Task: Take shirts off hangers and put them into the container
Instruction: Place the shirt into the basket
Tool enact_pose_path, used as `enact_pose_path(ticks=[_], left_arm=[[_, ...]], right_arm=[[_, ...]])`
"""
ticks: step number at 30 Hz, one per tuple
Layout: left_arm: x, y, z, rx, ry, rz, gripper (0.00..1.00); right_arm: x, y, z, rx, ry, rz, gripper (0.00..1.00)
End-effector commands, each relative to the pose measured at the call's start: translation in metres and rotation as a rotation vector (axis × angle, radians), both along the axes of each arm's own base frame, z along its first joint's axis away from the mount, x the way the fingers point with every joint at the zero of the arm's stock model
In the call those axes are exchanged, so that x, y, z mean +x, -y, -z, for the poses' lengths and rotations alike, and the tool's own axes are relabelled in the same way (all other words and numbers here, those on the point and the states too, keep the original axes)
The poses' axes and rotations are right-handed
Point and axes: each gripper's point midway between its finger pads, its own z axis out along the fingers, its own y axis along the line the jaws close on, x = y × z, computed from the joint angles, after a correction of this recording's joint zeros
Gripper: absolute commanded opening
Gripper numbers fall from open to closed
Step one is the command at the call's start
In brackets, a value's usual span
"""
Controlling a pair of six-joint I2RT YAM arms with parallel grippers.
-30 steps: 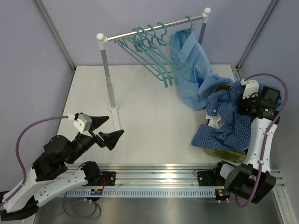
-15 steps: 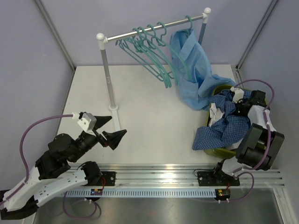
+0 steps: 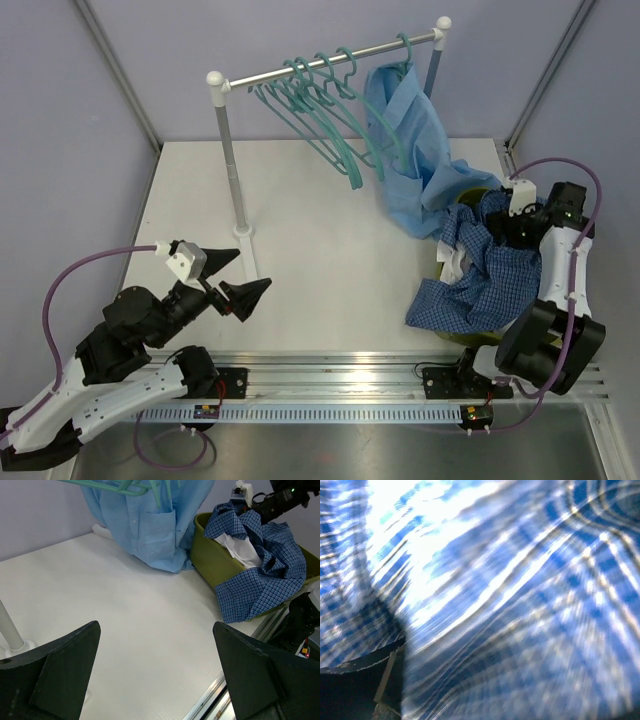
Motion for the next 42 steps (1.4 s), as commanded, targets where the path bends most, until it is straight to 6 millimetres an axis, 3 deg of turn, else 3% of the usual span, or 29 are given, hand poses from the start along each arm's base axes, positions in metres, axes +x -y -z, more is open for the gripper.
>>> enact_pose_path(ticks=[1, 5, 11, 14, 15, 18, 19, 20, 23, 28, 30, 35, 42], left_arm=[[-0.002, 0.003, -0.011, -0.043, 0.021, 0.019, 0.99], [-0.004, 0.001, -0.013, -0.052, 0.025, 0.022, 0.99], [-0.006, -0.004, -0.014, -0.064, 0.028, 0.016, 0.99], [-0.005, -0.004, -0.011, -0.059, 0.024, 0.012, 0.99], [-0.005, -0.004, -0.011, -0.059, 0.024, 0.012, 0.99], [-0.004, -0.001, -0.01, -0.061, 0.02, 0.013, 0.99], [-0.004, 0.0, -0.01, -0.062, 0.019, 0.015, 0.99], [-0.004, 0.001, -0.009, -0.064, 0.015, 0.02, 0.99], [-0.004, 0.002, -0.009, -0.065, 0.009, 0.022, 0.99], [-0.004, 0.004, -0.01, -0.066, 0.004, 0.023, 0.99], [-0.003, 0.006, -0.008, -0.061, -0.001, 0.023, 0.99], [-0.002, 0.01, -0.006, -0.056, -0.018, 0.029, 0.99], [-0.004, 0.005, 0.002, -0.069, -0.042, 0.019, 0.99]], right_arm=[[-0.03, -0.006, -0.054, -0.041, -0.039, -0.004, 0.84], [-0.028, -0.002, -0.096, -0.09, 0.009, -0.019, 0.86], [-0.041, -0.016, -0.122, -0.107, 0.024, -0.146, 0.94], [-0.057, -0.049, -0.14, -0.051, 0.076, -0.354, 0.96], [-0.071, -0.073, -0.146, 0.03, 0.088, -0.44, 0.96], [-0.089, -0.116, -0.155, 0.035, 0.164, -0.686, 0.97], [-0.095, -0.128, -0.154, 0.035, 0.166, -0.737, 0.97], [-0.108, -0.153, -0.15, 0.048, 0.161, -0.859, 0.97], [-0.118, -0.183, -0.146, 0.108, 0.164, -0.963, 0.97], [-0.128, -0.21, -0.12, 0.139, 0.03, -1.053, 0.96], [-0.137, -0.222, -0.097, 0.076, -0.064, -1.118, 0.96], [-0.151, -0.23, -0.048, -0.139, -0.277, -1.226, 0.97], [-0.169, -0.22, -0.035, -0.277, -0.463, -1.337, 0.98]])
